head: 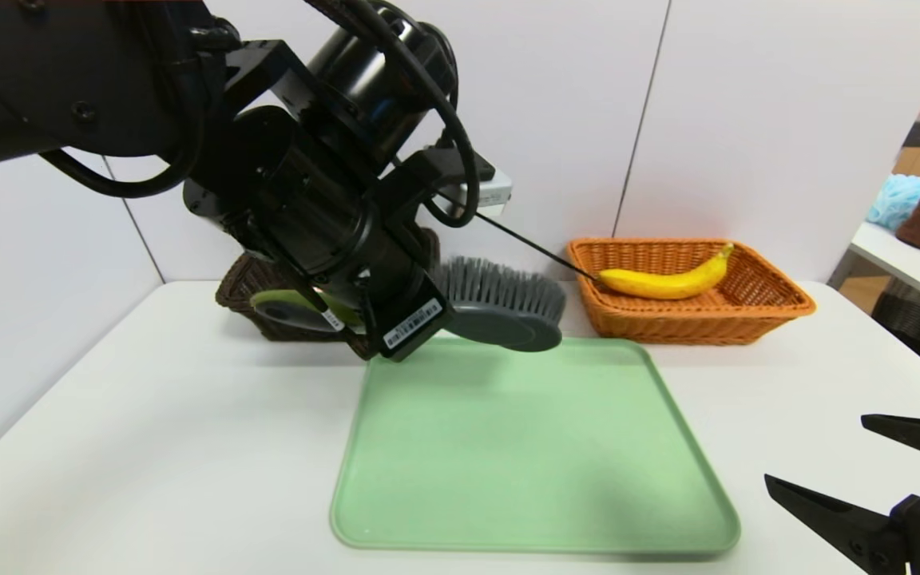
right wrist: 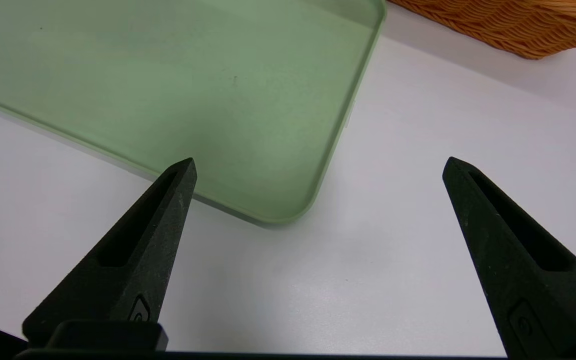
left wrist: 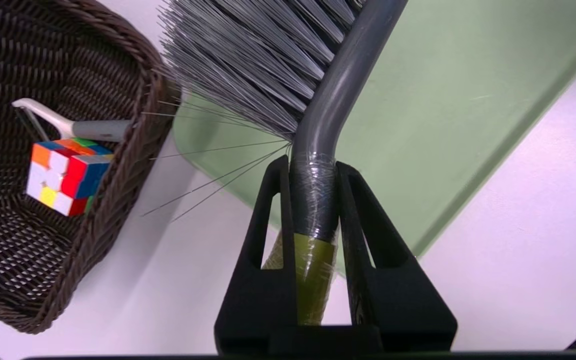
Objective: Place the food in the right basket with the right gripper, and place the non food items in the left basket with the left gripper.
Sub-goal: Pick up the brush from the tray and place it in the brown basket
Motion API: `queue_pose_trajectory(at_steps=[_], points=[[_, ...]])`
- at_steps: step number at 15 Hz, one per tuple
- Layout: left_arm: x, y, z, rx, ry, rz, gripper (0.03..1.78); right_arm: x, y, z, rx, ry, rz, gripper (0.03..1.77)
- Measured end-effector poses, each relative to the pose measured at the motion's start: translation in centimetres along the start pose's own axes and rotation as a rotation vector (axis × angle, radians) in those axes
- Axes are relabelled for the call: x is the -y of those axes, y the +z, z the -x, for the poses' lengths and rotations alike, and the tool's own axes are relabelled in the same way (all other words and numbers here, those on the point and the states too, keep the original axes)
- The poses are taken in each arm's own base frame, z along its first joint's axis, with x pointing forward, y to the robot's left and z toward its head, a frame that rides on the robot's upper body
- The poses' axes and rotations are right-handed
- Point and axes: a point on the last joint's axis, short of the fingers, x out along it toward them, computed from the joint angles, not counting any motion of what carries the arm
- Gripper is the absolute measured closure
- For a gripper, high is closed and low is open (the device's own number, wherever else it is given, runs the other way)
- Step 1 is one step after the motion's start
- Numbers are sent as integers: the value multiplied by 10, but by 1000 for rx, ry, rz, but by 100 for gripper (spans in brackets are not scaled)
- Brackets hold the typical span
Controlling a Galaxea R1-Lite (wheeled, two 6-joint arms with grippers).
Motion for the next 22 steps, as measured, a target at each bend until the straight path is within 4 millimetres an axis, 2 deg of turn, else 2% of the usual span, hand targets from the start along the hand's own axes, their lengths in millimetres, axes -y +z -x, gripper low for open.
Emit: queue_pose_trajectory(at_steps=[14,22], points=[[-90,-24,-3,82,182,46,150,0,-5,-2,-17,-2,11,10],[-142,-48,-5,143,237,86,150,-1,-7,-2,-21,0,14,10]])
